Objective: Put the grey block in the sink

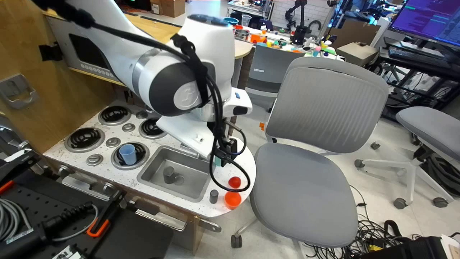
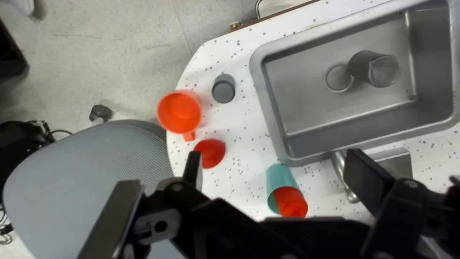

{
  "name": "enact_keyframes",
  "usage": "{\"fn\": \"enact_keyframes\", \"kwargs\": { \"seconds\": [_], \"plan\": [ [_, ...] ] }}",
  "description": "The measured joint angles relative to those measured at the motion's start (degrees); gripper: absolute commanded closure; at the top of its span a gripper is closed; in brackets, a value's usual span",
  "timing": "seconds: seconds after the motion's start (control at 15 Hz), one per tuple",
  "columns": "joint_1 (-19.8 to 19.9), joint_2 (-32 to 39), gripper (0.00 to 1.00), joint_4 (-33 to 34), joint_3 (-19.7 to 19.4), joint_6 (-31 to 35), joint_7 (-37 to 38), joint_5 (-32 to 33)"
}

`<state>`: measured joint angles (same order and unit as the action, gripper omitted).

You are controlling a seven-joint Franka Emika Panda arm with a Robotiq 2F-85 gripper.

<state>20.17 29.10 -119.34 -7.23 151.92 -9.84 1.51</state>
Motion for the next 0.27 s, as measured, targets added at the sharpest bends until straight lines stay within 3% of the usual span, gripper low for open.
{"fn": "enact_keyframes", "kwargs": {
  "seconds": [0.27],
  "plan": [
    [0.9,-5.8,0.00,-3.5,-0.7,0.0,-2.2,0.0]
  ]
}}
